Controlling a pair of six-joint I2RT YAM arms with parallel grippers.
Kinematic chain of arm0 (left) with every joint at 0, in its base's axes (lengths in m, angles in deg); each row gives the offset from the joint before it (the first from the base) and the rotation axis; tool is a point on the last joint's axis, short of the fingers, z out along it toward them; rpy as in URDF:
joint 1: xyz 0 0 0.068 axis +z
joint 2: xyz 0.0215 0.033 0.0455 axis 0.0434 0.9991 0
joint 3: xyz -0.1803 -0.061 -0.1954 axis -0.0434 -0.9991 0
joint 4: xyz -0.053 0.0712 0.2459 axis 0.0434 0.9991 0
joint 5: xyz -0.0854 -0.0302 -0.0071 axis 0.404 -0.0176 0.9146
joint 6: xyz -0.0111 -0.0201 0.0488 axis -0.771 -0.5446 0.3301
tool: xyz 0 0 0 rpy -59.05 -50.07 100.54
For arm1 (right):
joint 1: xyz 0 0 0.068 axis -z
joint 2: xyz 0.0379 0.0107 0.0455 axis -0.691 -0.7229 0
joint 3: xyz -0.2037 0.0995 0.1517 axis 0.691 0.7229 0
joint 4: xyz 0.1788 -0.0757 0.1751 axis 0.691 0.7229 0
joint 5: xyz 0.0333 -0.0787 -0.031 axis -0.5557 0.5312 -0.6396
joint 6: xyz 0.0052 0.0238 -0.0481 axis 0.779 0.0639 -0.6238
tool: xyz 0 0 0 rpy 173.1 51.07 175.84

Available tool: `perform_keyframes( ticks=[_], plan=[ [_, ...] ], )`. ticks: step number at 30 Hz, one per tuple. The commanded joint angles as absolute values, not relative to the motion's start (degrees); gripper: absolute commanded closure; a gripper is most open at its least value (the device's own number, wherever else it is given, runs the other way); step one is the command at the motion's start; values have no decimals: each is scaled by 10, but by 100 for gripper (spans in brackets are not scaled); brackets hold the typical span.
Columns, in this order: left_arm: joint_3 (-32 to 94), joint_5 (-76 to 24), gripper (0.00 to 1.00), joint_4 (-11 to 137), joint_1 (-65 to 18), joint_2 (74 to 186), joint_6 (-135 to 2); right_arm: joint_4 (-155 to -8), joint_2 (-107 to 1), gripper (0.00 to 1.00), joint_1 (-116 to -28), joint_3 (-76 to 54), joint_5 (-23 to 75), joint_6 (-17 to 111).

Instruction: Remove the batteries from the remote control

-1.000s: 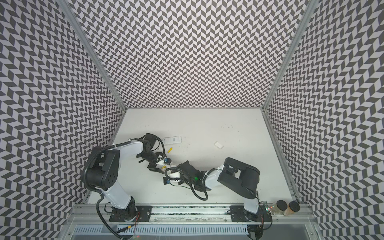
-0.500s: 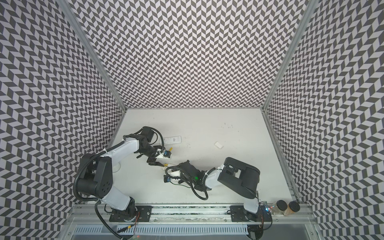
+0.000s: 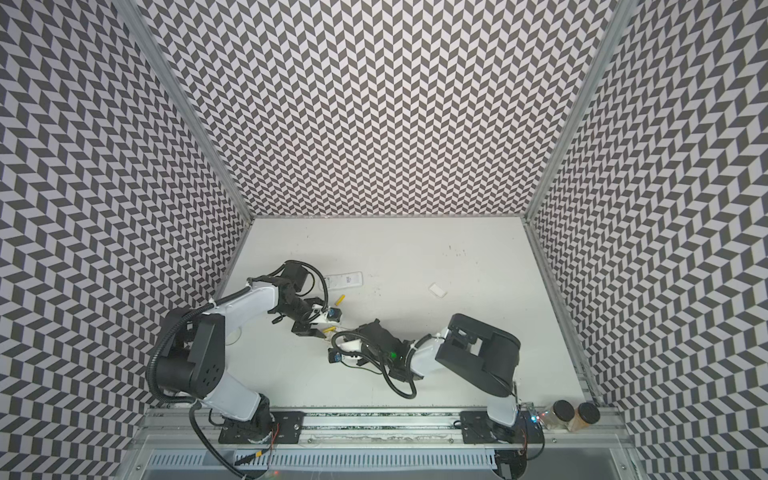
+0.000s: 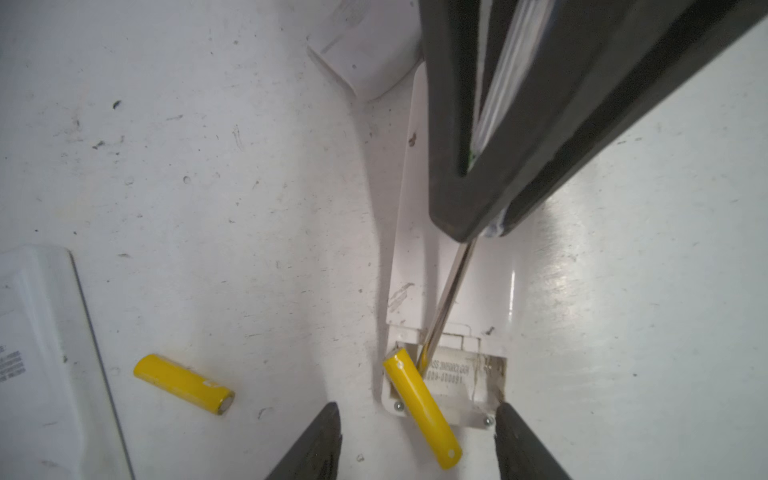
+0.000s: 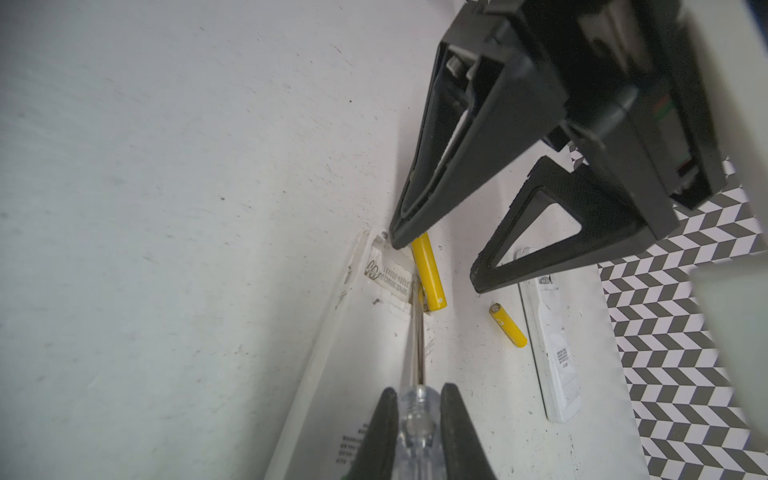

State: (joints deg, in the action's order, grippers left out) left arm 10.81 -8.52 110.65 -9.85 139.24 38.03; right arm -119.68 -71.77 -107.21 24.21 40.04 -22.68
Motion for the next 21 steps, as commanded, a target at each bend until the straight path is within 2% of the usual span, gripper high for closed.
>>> perform_keyframes(
  ticks=[1,3,8,16,19,21],
  plan=[
    [103,-90,47,1078,-95,1410,379,-1224,-717,100,-1070,239,403,-226],
    [107,-87,55,1078,-93,1424,377,-1226,-716,100,-1071,240,402,-222],
    [113,-88,63,1074,-91,1433,373,-1217,-711,100,-1071,239,406,-224],
    [119,-89,85,1065,-85,1434,364,-1214,-702,100,-1070,239,408,-228],
    [117,-90,86,1062,-82,1435,362,-1206,-694,100,-1071,240,405,-225],
    [122,-89,80,1065,-82,1428,354,-1200,-679,100,-1071,243,411,-223]
  ],
)
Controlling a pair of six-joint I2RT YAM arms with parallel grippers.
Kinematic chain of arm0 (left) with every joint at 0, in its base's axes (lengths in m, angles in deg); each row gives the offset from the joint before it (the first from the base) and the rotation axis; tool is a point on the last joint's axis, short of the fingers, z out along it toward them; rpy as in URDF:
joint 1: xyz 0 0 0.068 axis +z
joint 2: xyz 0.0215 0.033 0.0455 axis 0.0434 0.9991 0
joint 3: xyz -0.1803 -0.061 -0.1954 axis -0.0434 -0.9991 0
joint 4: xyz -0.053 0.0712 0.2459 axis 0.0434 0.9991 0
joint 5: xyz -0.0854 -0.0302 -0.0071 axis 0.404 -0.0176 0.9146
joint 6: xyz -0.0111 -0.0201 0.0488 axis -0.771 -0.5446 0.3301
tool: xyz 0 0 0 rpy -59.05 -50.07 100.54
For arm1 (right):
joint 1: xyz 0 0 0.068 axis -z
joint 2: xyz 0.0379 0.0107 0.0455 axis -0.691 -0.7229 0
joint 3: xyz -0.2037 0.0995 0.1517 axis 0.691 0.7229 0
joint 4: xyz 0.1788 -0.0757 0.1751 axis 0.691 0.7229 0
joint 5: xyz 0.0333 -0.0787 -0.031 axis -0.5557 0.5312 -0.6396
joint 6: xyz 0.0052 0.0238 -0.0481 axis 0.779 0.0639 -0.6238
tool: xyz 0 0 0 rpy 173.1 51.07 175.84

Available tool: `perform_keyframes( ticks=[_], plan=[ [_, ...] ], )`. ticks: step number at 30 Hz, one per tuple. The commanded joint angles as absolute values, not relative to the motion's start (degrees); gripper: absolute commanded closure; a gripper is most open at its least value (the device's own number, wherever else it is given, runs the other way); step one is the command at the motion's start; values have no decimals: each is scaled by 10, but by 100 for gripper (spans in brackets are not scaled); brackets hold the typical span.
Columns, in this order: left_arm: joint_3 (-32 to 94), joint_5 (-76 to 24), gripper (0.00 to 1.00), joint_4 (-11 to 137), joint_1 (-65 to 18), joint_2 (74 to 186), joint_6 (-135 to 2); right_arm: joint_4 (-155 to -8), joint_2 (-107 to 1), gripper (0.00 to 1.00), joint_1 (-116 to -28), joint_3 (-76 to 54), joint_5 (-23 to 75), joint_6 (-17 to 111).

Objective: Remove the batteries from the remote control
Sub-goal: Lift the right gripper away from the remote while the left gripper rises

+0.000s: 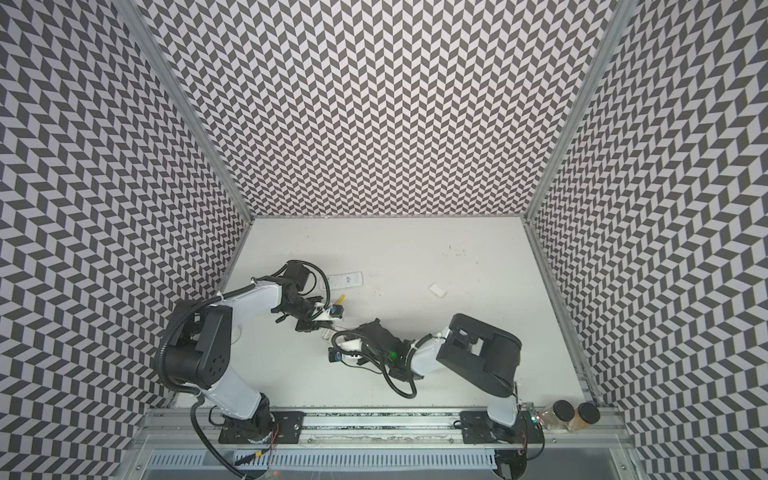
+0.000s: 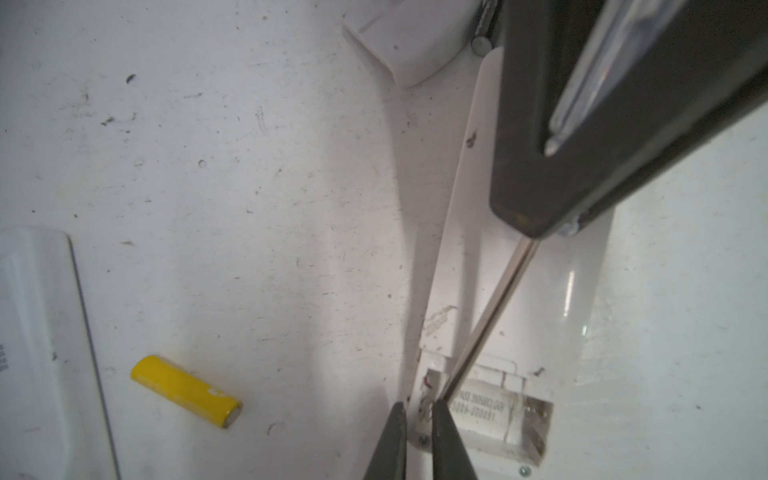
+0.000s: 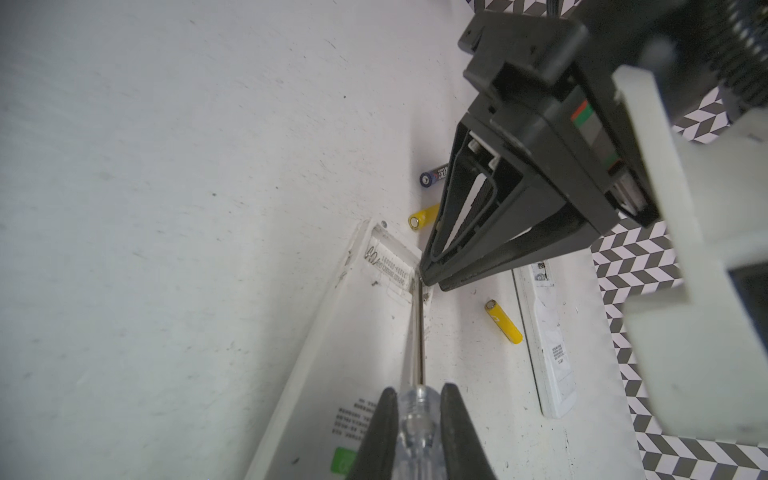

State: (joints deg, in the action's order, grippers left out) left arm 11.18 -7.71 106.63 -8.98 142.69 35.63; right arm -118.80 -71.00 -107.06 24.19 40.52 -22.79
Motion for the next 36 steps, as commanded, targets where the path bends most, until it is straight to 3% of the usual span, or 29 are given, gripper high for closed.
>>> perform_keyframes(
  ticks=[1,10,12,13,17,25,36],
  plan=[
    [130,-81,75,1070,-79,1423,347,-1200,-668,100,-1071,248,415,-221],
    [190,-5,51,1033,-49,1382,186,-1202,-558,100,-1053,301,436,-157],
    [193,-25,28,977,-47,1376,99,-1204,-544,100,-1038,313,437,-126],
    [196,-43,1,950,-48,1372,61,-1195,-539,100,-1027,315,442,-109],
    [205,-76,0,870,-40,1348,-56,-1144,-512,100,-987,311,465,-17],
    [229,-119,0,802,-40,1319,-168,-1148,-471,99,-893,354,413,183],
    [140,-197,0,708,-39,1265,-269,-1188,-538,98,-821,353,347,347]
  ],
)
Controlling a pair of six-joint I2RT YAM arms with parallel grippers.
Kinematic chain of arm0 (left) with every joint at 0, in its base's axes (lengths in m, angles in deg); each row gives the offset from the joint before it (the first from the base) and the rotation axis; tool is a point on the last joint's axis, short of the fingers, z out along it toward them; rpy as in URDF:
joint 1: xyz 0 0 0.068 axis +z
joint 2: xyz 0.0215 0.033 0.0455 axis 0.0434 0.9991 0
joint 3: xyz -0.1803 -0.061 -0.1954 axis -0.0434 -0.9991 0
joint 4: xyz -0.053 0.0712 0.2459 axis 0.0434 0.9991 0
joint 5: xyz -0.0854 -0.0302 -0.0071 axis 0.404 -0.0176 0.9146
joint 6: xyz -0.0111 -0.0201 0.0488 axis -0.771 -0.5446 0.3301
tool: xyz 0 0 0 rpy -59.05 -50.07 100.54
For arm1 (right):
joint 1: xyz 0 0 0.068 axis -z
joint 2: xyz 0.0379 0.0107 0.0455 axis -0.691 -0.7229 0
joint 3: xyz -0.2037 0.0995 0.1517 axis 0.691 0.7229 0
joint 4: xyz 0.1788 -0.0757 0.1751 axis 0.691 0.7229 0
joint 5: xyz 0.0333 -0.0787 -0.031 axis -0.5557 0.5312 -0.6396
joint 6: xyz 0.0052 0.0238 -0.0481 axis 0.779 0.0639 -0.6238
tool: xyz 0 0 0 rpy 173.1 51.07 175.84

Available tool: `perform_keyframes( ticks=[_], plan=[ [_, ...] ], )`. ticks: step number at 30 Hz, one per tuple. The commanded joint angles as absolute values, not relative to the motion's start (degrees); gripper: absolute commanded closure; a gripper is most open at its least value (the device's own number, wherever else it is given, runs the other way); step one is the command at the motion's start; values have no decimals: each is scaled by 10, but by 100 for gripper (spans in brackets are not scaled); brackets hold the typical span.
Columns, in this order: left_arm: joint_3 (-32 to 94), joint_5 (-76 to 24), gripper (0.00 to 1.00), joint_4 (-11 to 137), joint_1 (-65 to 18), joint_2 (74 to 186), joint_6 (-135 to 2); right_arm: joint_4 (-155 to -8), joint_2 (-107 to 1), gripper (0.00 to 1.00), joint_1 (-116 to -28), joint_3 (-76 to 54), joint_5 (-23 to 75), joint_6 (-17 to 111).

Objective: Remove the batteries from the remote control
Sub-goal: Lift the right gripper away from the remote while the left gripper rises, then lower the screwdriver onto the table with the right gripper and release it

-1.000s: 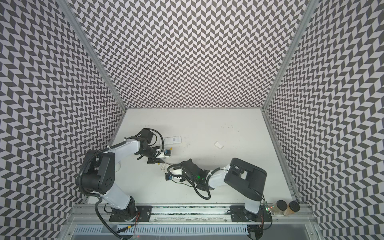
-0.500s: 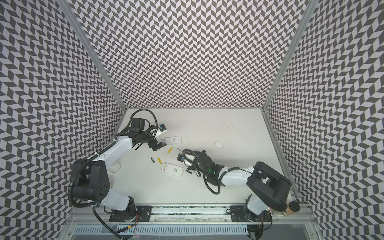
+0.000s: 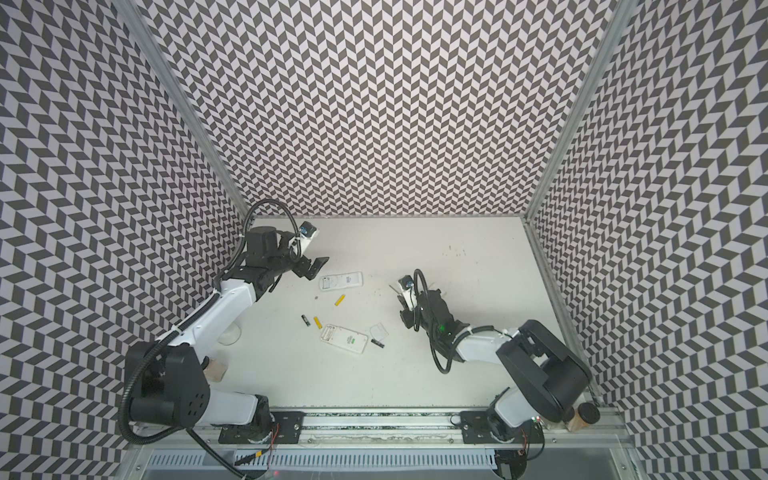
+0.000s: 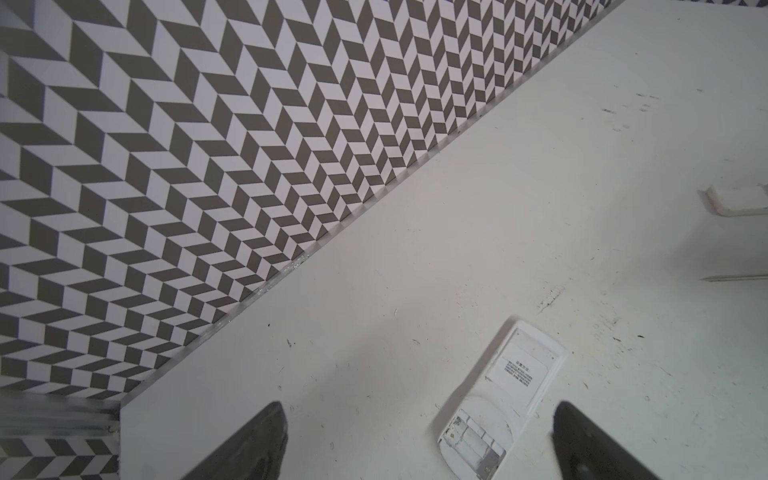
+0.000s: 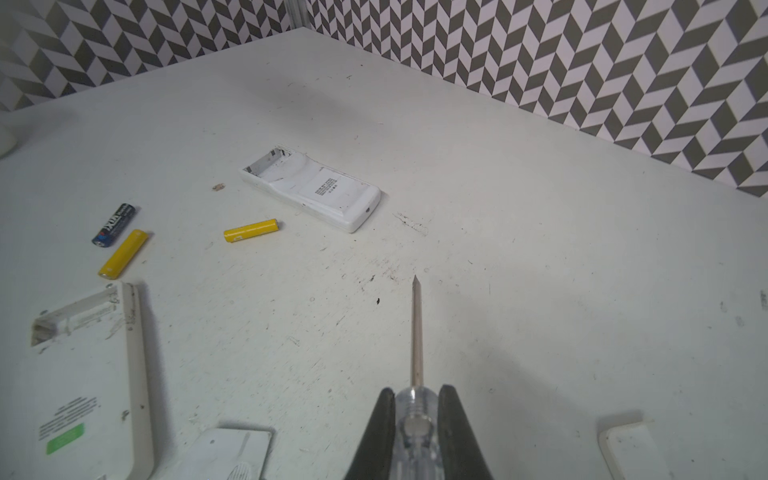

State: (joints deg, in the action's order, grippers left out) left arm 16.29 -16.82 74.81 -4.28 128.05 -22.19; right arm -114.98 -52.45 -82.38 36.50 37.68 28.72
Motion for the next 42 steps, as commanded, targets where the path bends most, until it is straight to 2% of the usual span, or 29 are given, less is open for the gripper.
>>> perform_keyframes(
  ticks=[1,21,37,42],
  plan=[
    [132,-197,0,702,-34,1260,-275,-1188,-541,97,-819,350,346,348],
    [92,-188,0,638,30,1258,-347,-1253,-676,89,-779,317,319,398],
    [104,-154,0,643,36,1277,-361,-1249,-713,70,-759,311,305,412],
    [98,-184,0,636,37,1287,-353,-1248,-698,60,-757,307,303,405]
  ],
)
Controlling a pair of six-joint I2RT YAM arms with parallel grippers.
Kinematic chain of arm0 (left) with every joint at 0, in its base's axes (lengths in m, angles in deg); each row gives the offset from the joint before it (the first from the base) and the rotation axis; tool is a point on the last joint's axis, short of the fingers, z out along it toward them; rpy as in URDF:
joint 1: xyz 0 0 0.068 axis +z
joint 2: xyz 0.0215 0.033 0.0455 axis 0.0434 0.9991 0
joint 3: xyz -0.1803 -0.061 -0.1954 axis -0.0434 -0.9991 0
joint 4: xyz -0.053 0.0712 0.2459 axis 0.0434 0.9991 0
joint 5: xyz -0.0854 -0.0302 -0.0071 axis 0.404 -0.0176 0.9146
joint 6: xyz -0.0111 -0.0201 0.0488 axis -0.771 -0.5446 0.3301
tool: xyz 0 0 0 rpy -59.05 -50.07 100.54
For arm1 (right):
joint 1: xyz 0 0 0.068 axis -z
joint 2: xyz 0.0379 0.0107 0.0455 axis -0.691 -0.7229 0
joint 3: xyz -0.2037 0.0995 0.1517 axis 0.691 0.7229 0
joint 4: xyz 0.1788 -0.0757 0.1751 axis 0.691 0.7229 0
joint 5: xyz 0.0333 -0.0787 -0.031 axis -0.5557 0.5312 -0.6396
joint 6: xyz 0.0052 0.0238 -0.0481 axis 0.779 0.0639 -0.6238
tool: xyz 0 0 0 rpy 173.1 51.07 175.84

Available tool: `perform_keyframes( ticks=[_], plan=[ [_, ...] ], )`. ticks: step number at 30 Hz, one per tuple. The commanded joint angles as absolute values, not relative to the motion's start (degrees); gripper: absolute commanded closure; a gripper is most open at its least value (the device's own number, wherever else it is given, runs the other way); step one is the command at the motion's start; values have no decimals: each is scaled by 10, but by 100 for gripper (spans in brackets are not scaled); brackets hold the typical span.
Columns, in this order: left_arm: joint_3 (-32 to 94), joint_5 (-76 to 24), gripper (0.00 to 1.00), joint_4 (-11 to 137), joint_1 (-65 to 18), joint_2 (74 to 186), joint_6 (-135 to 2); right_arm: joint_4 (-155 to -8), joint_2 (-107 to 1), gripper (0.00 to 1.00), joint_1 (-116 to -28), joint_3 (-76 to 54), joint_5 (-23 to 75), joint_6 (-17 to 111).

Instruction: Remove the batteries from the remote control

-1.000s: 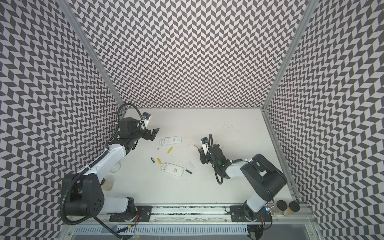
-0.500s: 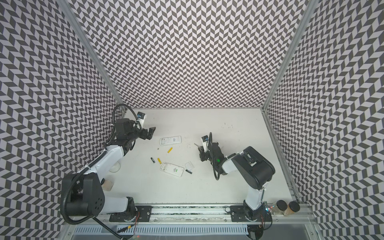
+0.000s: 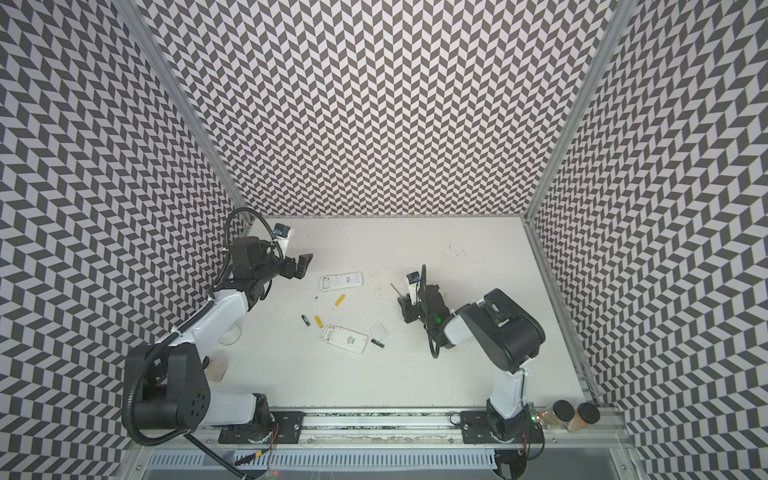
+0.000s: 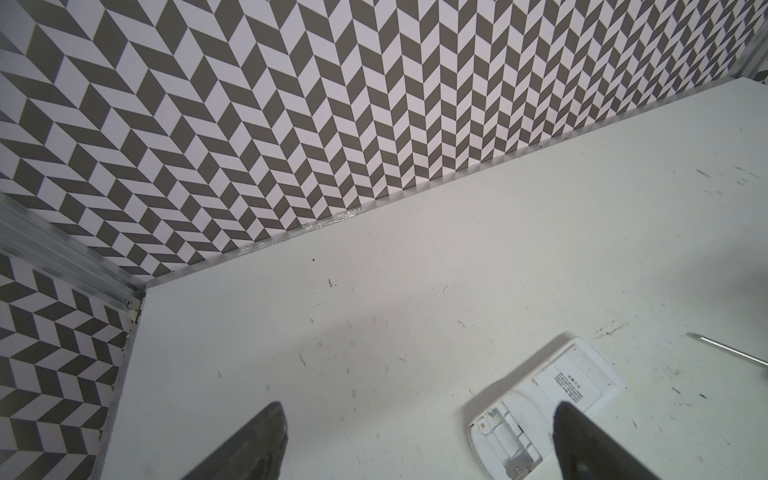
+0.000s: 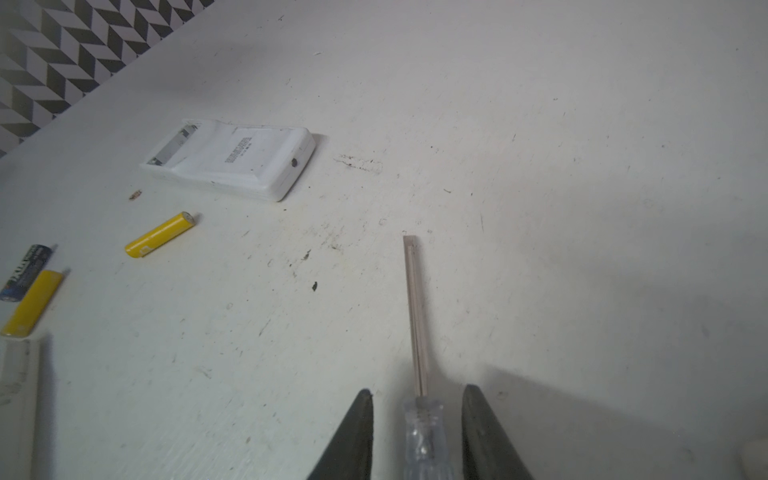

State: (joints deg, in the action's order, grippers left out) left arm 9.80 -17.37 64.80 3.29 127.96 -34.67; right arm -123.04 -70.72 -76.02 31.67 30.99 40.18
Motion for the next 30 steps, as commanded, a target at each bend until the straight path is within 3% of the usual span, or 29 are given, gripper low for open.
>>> perform_keyframes(
  ticks=[1,12,17,18,19,30],
  plan=[
    [99,-180,0,638,37,1285,-353,-1245,-693,59,-757,306,300,406],
    [79,-183,0,632,49,1285,-380,-1182,-530,39,-754,315,342,353],
    [46,-176,0,582,57,1297,-406,-1160,-443,12,-742,340,399,330],
    [44,-170,0,579,57,1300,-404,-1148,-424,10,-736,343,407,329],
    [39,-169,0,570,58,1303,-405,-1144,-406,0,-732,346,417,327],
    [-24,-113,0,391,52,1364,-418,-1209,-315,1,-658,432,528,257]
  ],
)
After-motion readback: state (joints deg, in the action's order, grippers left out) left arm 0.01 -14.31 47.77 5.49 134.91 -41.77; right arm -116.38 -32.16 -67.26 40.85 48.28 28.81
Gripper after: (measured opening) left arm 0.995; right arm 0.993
